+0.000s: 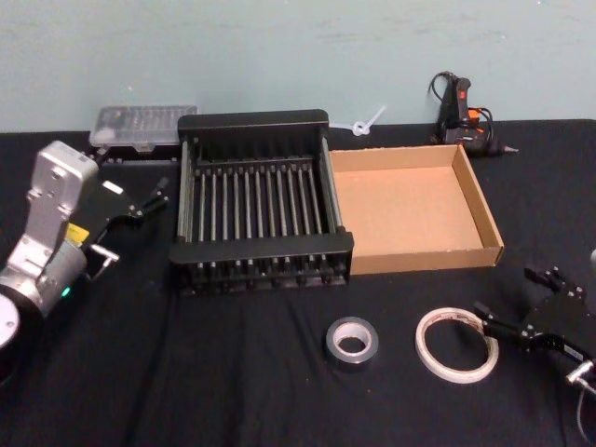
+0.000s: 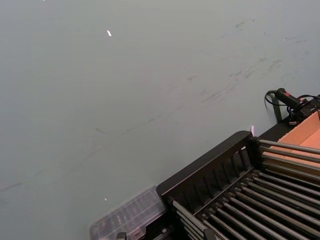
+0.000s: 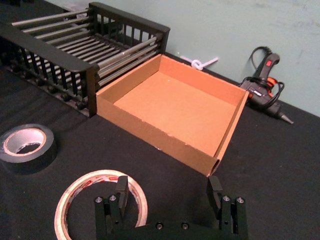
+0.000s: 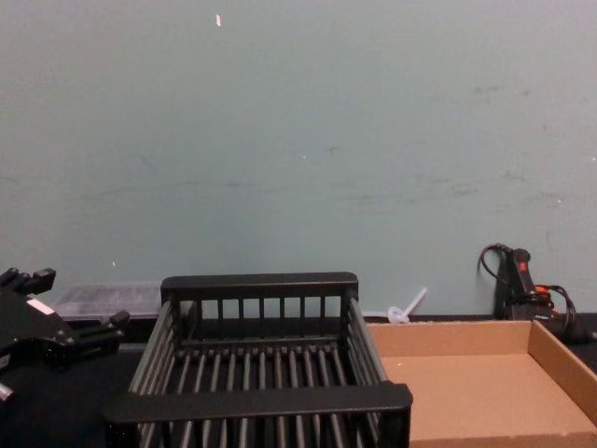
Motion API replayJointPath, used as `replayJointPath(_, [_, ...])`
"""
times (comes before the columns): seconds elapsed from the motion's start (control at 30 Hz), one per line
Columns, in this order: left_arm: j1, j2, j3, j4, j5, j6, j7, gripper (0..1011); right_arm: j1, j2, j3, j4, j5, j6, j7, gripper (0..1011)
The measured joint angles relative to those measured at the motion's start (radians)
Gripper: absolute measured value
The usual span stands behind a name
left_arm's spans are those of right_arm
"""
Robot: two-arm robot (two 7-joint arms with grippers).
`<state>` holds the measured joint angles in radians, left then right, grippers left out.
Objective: Pick up the white tape and place it into the black box , Pick up the silver tape and place it into the brown box.
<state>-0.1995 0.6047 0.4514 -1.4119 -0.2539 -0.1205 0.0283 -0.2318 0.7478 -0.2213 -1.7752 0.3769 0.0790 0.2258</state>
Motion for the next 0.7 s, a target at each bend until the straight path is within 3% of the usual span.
replayJointPath(0.7, [0.000, 0.000, 0.000, 0.000, 0.000, 0.000, 0.000, 1001, 0.038, -0.062, -0.004, 0.054, -0.025, 0.068, 0.074, 1000])
